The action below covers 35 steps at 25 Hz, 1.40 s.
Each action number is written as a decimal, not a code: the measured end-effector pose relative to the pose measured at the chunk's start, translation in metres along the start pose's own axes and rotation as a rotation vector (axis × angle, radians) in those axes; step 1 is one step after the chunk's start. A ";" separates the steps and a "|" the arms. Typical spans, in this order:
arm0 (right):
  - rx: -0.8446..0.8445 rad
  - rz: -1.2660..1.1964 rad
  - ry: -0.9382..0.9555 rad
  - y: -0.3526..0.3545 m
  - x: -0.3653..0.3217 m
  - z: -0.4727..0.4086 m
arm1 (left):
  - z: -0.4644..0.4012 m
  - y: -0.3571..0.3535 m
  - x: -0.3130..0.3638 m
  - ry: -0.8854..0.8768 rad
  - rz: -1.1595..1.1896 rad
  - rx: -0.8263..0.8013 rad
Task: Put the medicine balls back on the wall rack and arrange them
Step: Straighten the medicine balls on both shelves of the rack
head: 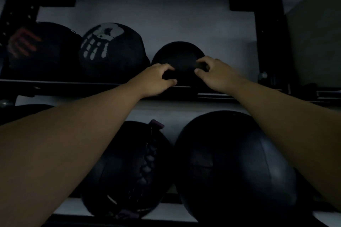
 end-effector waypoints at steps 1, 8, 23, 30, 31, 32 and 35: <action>0.001 0.022 -0.031 0.003 0.001 0.014 | 0.011 -0.002 0.003 -0.006 0.010 -0.029; -0.092 0.319 -0.349 0.005 0.059 0.110 | 0.073 -0.041 0.010 0.051 0.107 -0.228; -0.006 -0.037 -0.434 -0.019 0.166 0.115 | 0.076 -0.193 0.037 0.384 0.668 0.160; -0.193 -0.023 -0.429 -0.005 0.168 0.105 | 0.083 -0.189 0.050 0.487 0.668 0.138; -0.204 -0.029 -0.437 -0.005 0.167 0.108 | 0.086 -0.190 0.052 0.494 0.665 0.145; -0.224 -0.040 -0.443 -0.003 0.166 0.111 | 0.088 -0.190 0.053 0.497 0.663 0.147; -0.325 -0.091 -0.452 0.011 0.166 0.118 | 0.090 -0.191 0.054 0.485 0.676 0.147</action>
Point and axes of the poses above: each hand's wrist, its own z-axis away from the middle knuckle, its own y-axis out of the back of the hand, x = y × z, the point moved 1 cm from there along -z, towards the middle knuckle, and after that the axes turned 7 degrees about -y, right-handed, at the moved point
